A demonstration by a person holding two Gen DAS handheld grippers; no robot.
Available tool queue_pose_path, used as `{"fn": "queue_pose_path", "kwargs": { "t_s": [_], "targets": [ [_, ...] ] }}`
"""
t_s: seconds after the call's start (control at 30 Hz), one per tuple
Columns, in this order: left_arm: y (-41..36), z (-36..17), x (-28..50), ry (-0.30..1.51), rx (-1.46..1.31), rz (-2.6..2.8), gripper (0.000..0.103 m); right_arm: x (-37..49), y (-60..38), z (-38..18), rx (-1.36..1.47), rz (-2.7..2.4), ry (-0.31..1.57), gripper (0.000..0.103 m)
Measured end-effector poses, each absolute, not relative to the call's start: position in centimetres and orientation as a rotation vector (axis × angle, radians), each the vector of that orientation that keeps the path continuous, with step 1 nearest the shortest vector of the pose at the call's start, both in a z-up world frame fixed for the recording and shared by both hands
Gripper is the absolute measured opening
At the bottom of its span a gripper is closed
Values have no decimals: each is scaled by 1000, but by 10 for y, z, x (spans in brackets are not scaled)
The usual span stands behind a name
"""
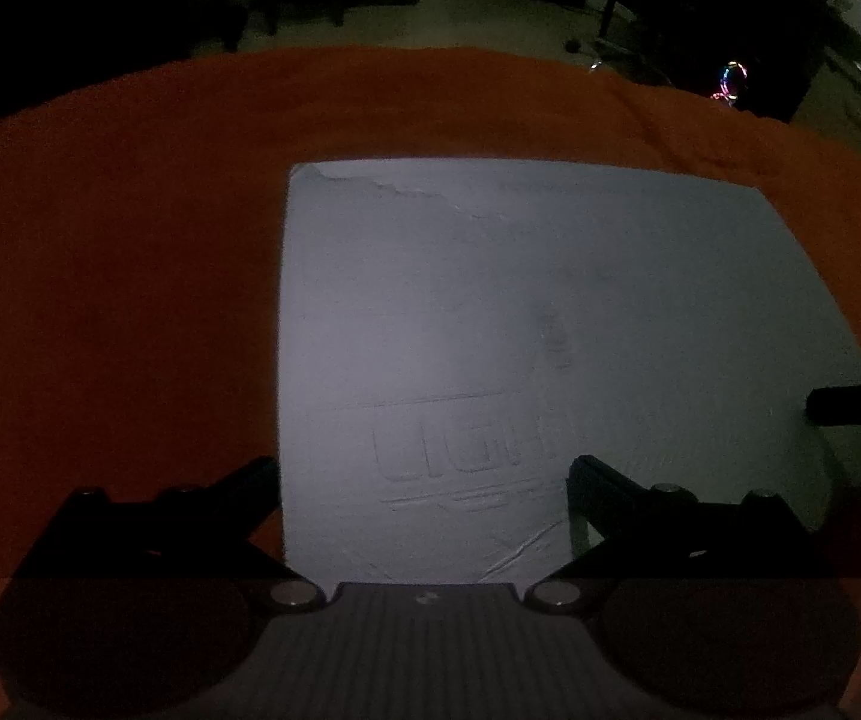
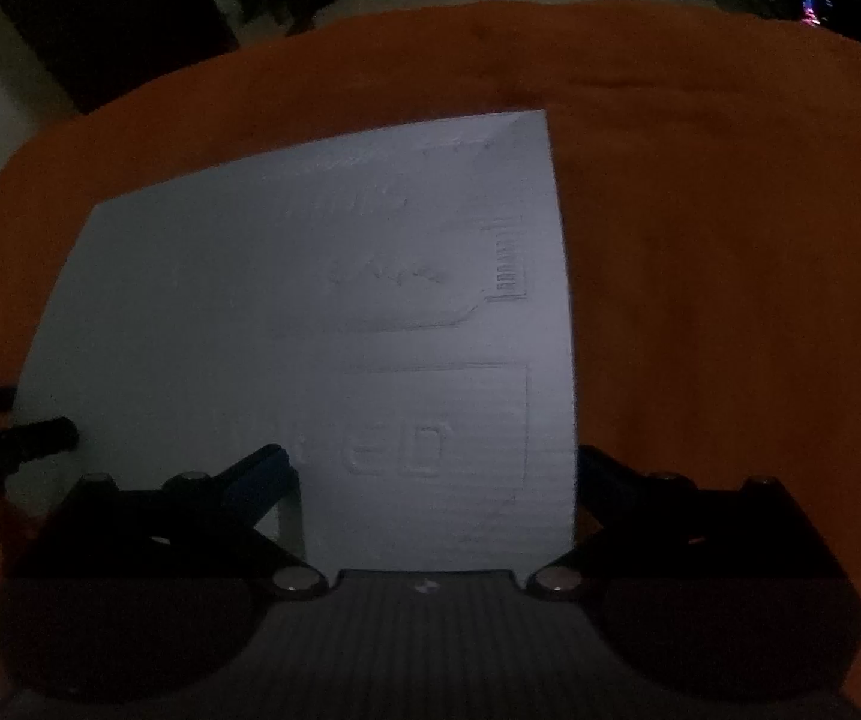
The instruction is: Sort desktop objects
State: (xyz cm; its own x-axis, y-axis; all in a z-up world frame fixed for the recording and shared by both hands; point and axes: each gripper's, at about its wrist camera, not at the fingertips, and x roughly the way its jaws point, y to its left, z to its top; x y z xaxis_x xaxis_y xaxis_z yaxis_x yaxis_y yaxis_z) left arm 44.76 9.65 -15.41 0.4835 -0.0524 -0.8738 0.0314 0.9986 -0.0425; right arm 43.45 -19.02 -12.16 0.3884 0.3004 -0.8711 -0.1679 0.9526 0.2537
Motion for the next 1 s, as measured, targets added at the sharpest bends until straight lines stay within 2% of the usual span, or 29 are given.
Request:
{"fn": "queue_pose_path", "kwargs": {
  "t_s": [0.13,0.4,1.0],
  "targets": [
    [105,-134,431,1067,-45,-60,101,439,-178,-120,117,292,1124,103],
    [119,-82,401,1019,-107,-78,102,438,-185,-74,121,329,1075,103],
    [97,56,270,957,-61,-75,102,323,-203,56,154,385,1037,103]
  ]
}}
